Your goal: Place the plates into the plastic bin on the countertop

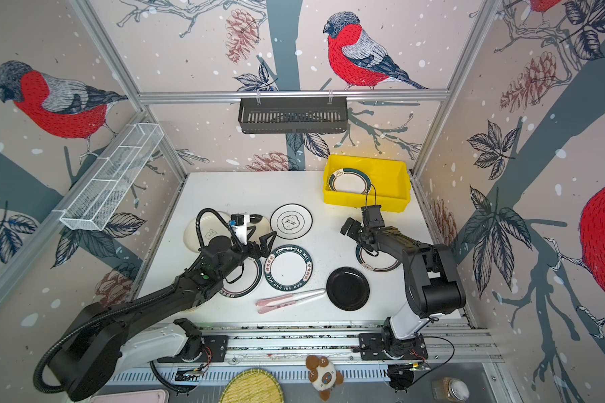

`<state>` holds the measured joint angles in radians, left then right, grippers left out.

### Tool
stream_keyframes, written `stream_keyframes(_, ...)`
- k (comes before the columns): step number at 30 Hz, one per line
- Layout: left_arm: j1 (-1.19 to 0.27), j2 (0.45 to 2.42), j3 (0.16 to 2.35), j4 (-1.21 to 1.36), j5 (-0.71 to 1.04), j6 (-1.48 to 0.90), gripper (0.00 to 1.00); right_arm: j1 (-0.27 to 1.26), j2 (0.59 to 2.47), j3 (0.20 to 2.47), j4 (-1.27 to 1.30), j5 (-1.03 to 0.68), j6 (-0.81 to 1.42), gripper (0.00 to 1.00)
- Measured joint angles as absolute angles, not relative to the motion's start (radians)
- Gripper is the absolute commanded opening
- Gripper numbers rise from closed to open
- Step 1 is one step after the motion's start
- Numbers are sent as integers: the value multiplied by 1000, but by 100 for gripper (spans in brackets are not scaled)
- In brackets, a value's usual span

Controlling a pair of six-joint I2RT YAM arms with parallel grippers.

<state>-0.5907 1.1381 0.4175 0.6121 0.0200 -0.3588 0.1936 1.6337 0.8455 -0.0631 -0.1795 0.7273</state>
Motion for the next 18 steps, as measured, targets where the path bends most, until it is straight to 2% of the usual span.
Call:
stream_keyframes(11, -591, 1087, 425, 567, -5, -340, 98, 281, 1820, 1022, 9, -228, 737, 100)
stream_keyframes(18, -591, 1070, 427, 537, -26, -340, 98, 312, 1868, 1077, 46, -273, 761, 100)
